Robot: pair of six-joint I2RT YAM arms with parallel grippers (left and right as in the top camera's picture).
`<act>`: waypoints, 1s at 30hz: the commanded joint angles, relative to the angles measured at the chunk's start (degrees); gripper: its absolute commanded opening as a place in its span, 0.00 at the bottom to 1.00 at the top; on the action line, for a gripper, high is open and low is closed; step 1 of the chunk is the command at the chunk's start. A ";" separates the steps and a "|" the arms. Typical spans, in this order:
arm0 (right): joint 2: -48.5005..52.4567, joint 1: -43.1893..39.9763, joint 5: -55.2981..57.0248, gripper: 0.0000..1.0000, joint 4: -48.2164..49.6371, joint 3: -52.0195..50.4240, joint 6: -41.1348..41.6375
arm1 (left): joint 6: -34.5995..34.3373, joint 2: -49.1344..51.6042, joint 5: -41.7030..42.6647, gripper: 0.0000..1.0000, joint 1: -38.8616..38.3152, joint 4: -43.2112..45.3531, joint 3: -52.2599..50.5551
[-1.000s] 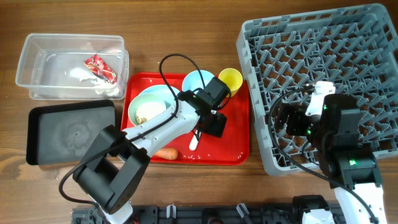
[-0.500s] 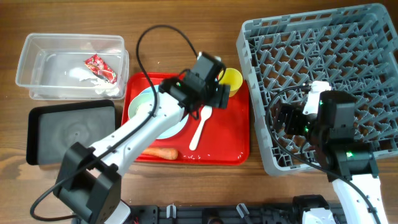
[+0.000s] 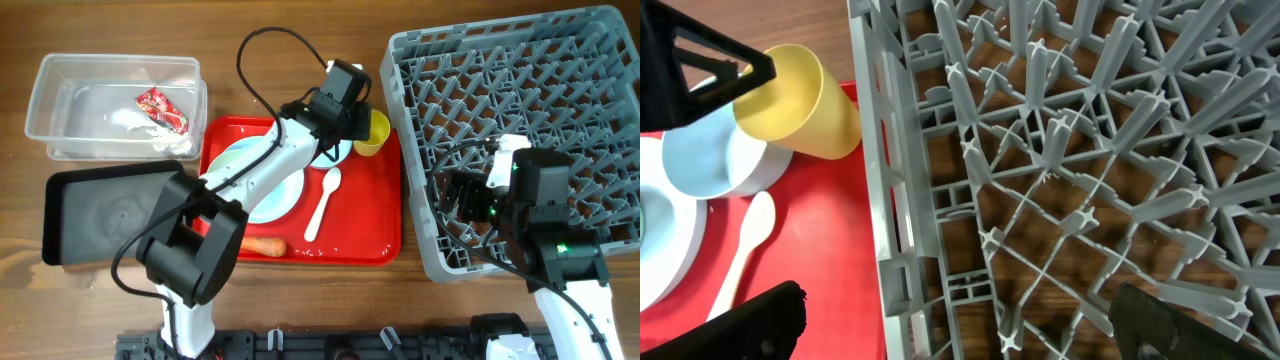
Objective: Sort waste into correct bins and load items into the dishwasher rack
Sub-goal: 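Grasp the yellow cup with the left gripper and lift it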
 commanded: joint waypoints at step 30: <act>14.91 0.13 -56.81 1.00 35.56 2.49 -8.09 | -3.52 -18.62 62.49 0.04 17.90 -19.98 -0.20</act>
